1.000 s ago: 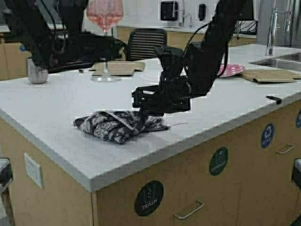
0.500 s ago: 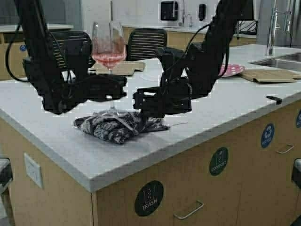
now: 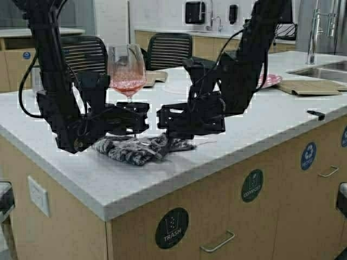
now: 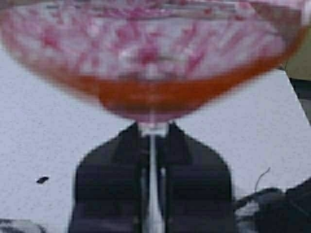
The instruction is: Get the cloth and wipe up the spill under the wine glass
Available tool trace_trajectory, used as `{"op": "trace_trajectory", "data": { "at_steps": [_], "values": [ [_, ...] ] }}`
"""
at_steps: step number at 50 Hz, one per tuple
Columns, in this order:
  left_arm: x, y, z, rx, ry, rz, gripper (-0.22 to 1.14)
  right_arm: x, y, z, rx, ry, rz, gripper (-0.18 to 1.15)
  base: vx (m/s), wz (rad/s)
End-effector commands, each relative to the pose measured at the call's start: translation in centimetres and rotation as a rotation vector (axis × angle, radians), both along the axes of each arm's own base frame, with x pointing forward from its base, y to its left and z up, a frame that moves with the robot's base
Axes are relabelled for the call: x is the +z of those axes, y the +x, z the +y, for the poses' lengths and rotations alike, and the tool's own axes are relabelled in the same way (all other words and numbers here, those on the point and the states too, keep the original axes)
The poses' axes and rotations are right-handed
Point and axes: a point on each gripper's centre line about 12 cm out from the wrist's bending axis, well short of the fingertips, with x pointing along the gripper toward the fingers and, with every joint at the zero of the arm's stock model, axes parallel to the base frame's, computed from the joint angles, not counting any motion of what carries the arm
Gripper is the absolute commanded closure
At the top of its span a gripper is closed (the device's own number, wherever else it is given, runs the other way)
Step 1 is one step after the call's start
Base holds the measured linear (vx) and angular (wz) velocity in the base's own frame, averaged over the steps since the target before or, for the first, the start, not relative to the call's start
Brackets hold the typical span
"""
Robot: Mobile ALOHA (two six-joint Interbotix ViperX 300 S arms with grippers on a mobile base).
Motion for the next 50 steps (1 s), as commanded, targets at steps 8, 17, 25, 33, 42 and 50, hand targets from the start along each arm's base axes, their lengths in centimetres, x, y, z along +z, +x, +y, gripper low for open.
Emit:
{"op": "trace_trajectory", "data": {
  "at_steps": [8, 17, 25, 33, 42, 50],
  "values": [
    [5.1, 1.0, -0.8, -0.032, -0.033, -0.114, 0.66, 6.5, 3.5, -6.9, -0.311, 0.165, -0.159, 0.91, 0.0, 0.0],
    [4.4, 1.7, -1.0, -0.034, -0.037, -0.122, 0.66, 8.0, 4.6, -11.5, -0.551, 0.258, -0.232, 0.91, 0.0, 0.0],
    [3.3, 2.2, -1.2, -0.033, -0.034, -0.118, 0.66, 8.5, 4.8, -11.8, -0.562, 0.272, -0.26, 0.91, 0.0, 0.0],
    [1.7, 2.6, -1.3, -0.033, -0.028, -0.104, 0.66, 8.9, 4.6, -12.7, -0.591, 0.285, -0.313, 0.91, 0.0, 0.0],
    [0.8, 2.6, -1.3, -0.033, -0.025, -0.093, 0.66, 10.3, 4.6, -14.1, -0.642, 0.313, -0.448, 0.91, 0.0, 0.0],
    [0.5, 2.3, -1.4, -0.045, -0.018, -0.086, 0.65, 12.1, 4.4, -17.4, -0.797, 0.348, -0.618, 0.91, 0.0, 0.0]
  ]
}}
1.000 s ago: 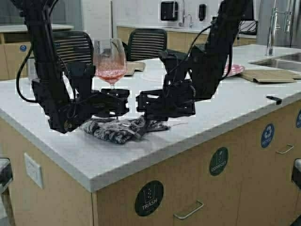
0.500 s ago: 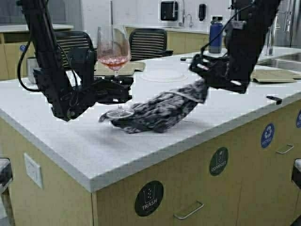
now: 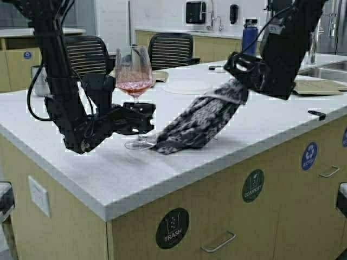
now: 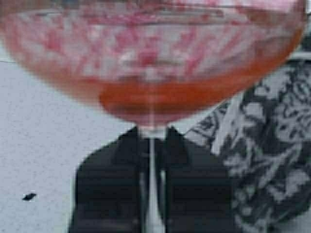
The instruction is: Get the cloth and wipe up the spill under the wine glass
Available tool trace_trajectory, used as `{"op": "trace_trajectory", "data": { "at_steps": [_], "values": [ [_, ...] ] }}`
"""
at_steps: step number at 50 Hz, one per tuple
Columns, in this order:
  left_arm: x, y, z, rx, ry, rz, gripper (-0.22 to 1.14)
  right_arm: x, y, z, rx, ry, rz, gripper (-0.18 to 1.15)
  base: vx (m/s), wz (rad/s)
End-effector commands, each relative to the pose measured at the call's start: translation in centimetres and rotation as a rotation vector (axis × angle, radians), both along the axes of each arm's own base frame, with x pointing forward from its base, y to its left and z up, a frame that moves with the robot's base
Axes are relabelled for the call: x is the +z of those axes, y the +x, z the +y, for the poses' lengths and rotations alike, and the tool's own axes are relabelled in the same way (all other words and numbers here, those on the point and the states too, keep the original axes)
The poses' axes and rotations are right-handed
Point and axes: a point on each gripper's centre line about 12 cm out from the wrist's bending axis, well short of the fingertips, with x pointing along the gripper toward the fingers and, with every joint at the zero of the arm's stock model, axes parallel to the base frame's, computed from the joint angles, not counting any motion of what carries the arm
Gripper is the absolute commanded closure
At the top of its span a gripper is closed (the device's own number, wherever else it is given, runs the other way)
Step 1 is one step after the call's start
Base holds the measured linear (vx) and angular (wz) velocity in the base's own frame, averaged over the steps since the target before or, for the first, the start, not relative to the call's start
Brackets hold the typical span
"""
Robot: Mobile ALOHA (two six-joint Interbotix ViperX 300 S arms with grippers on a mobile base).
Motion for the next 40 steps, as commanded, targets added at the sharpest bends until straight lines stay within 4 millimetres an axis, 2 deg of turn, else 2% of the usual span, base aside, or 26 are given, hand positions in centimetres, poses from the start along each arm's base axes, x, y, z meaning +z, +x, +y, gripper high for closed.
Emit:
{"op": "trace_trajectory", "data": {
  "at_steps": [1, 8, 25, 30, 40],
  "values": [
    [1.0, 0.2, -0.3, -0.014, -0.006, -0.029, 0.65, 3.8, 0.3, -3.0, -0.149, 0.025, -0.18, 0.91, 0.0, 0.0],
    [0.6, 0.3, -0.3, -0.015, -0.003, -0.025, 0.66, 4.3, 0.5, -3.3, -0.165, 0.023, -0.216, 0.91, 0.0, 0.0],
    [-1.8, 0.1, -0.2, -0.015, 0.009, 0.007, 0.62, 3.2, 0.0, -3.2, -0.148, 0.007, -0.184, 0.91, 0.0, 0.0],
    [-2.3, 0.0, -0.2, -0.016, 0.014, 0.012, 0.52, 3.1, 0.0, -3.2, -0.142, 0.004, -0.181, 0.91, 0.0, 0.0],
    [-3.0, -0.3, -0.1, -0.006, 0.066, -0.005, 0.2, 2.9, 0.0, -2.9, -0.12, -0.006, -0.178, 0.91, 0.0, 0.0]
  ]
}}
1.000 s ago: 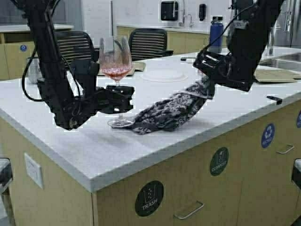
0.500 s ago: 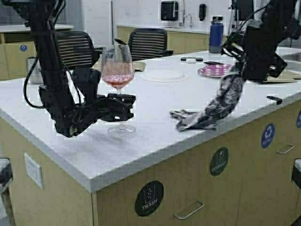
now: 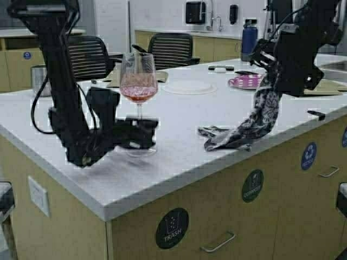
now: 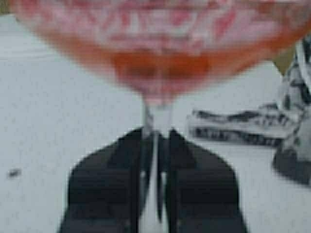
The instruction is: Get the cloth and wipe up the spill under the wine glass
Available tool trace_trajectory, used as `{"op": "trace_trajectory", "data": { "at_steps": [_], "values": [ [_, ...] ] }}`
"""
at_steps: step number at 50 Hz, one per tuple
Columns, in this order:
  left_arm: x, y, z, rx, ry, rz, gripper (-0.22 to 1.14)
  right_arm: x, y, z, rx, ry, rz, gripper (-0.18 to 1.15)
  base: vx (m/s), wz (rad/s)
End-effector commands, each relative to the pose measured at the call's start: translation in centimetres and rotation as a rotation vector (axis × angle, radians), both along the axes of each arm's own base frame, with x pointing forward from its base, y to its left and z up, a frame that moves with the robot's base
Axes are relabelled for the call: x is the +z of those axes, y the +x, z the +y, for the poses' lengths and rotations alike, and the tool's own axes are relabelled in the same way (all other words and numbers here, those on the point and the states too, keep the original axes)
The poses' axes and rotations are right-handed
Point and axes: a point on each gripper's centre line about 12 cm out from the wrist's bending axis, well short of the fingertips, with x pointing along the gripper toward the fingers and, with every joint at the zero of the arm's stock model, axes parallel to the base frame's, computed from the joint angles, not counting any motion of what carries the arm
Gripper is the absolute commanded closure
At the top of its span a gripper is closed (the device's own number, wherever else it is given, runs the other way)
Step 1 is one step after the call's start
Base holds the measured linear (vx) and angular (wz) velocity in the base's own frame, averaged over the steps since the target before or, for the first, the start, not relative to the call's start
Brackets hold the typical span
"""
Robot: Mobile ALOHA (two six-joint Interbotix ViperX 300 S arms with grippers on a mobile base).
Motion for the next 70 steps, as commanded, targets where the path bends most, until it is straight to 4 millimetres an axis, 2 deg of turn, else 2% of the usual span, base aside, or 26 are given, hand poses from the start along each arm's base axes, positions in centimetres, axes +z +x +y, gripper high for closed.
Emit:
{"op": "trace_trajectory", "data": {
  "at_steps": [1, 5, 9, 20, 31, 42, 50, 60, 70],
  "values": [
    [0.8, 0.4, 0.1, 0.01, 0.01, -0.036, 0.17, 1.1, 0.1, 0.2, 0.014, -0.005, -0.036, 0.91, 0.0, 0.0],
    [0.9, 0.5, 0.3, 0.034, 0.021, -0.049, 0.05, 0.9, 0.1, 0.3, 0.024, -0.012, -0.03, 0.91, 0.0, 0.0],
    [1.2, 0.6, 0.6, 0.067, 0.027, -0.068, -0.01, 0.7, 0.1, 0.4, 0.035, -0.018, -0.025, 0.91, 0.0, 0.0],
    [2.3, -0.5, 1.1, 0.077, -0.004, -0.109, -0.02, 0.4, -0.1, 0.6, 0.052, -0.028, -0.017, 0.91, 0.0, 0.0],
    [4.0, -4.3, 2.5, 0.076, -0.029, -0.105, -0.02, -0.2, -1.1, 1.3, 0.121, -0.063, 0.01, 0.91, 0.0, 0.0],
    [6.3, -8.2, 3.8, 0.077, 0.007, -0.049, -0.02, -0.3, -3.7, 3.3, 0.296, -0.159, 0.049, 0.91, 0.0, 0.0],
    [8.0, -10.5, 4.5, 0.075, 0.028, -0.028, -0.02, 1.1, -5.7, 4.2, 0.39, -0.255, 0.059, 0.91, 0.0, 0.0],
    [10.5, -13.1, 5.4, 0.077, 0.033, -0.012, -0.02, 3.2, -7.1, 5.1, 0.469, -0.317, 0.118, 0.91, 0.0, 0.0],
    [14.1, -14.3, 6.0, 0.094, 0.021, -0.064, -0.02, 6.5, -7.9, 6.5, 0.557, -0.354, 0.191, 0.91, 0.0, 0.0]
  ]
}}
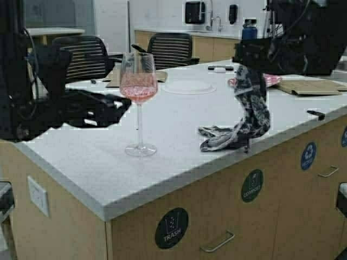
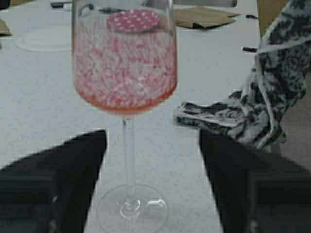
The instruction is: Get the cloth and wipe up the spill under the wine glass
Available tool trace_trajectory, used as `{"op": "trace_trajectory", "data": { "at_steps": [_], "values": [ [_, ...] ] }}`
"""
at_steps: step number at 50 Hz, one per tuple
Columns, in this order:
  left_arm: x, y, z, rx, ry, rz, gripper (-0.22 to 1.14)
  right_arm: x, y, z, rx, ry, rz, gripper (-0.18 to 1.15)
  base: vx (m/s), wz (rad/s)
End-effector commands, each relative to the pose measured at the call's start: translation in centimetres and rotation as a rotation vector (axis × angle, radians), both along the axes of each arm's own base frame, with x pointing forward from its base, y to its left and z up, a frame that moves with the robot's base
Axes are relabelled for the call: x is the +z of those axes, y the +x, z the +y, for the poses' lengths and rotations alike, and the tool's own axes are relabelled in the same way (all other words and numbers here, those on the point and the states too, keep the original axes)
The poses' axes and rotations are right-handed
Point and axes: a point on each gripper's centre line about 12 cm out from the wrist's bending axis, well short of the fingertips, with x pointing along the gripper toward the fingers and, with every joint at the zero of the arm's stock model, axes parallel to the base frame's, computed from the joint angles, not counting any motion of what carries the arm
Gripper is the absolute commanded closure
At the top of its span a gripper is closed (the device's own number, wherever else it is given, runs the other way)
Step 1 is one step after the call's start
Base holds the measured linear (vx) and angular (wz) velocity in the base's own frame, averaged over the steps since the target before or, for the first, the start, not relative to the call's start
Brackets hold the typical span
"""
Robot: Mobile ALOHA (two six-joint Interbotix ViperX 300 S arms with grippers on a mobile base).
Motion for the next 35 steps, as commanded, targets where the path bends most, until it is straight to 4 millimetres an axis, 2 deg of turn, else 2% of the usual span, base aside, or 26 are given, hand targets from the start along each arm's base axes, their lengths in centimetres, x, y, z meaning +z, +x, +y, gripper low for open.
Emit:
{"op": "trace_trajectory", "data": {
  "at_steps": [1, 15, 23, 30, 35],
  "values": [
    [3.4, -0.3, 0.3, 0.015, -0.02, -0.073, -0.02, 3.7, -0.2, 0.9, 0.04, -0.013, -0.001, 0.91, 0.0, 0.0],
    [9.4, -0.8, 0.7, 0.039, -0.039, -0.159, -0.02, 9.3, -1.4, 1.1, 0.085, -0.047, -0.03, 0.91, 0.0, 0.0],
    [12.6, -0.7, 1.0, 0.071, -0.044, -0.186, -0.02, 11.6, -2.1, 0.8, 0.086, -0.053, -0.041, 0.91, 0.0, 0.0],
    [15.3, -0.5, 1.2, 0.088, -0.064, -0.15, -0.02, 13.8, -2.5, 0.7, 0.09, -0.074, -0.039, 0.91, 0.0, 0.0],
    [18.0, -0.4, 1.3, 0.095, -0.089, -0.136, -0.02, 15.6, -2.9, 0.6, 0.094, -0.09, -0.051, 0.91, 0.0, 0.0]
  ]
}}
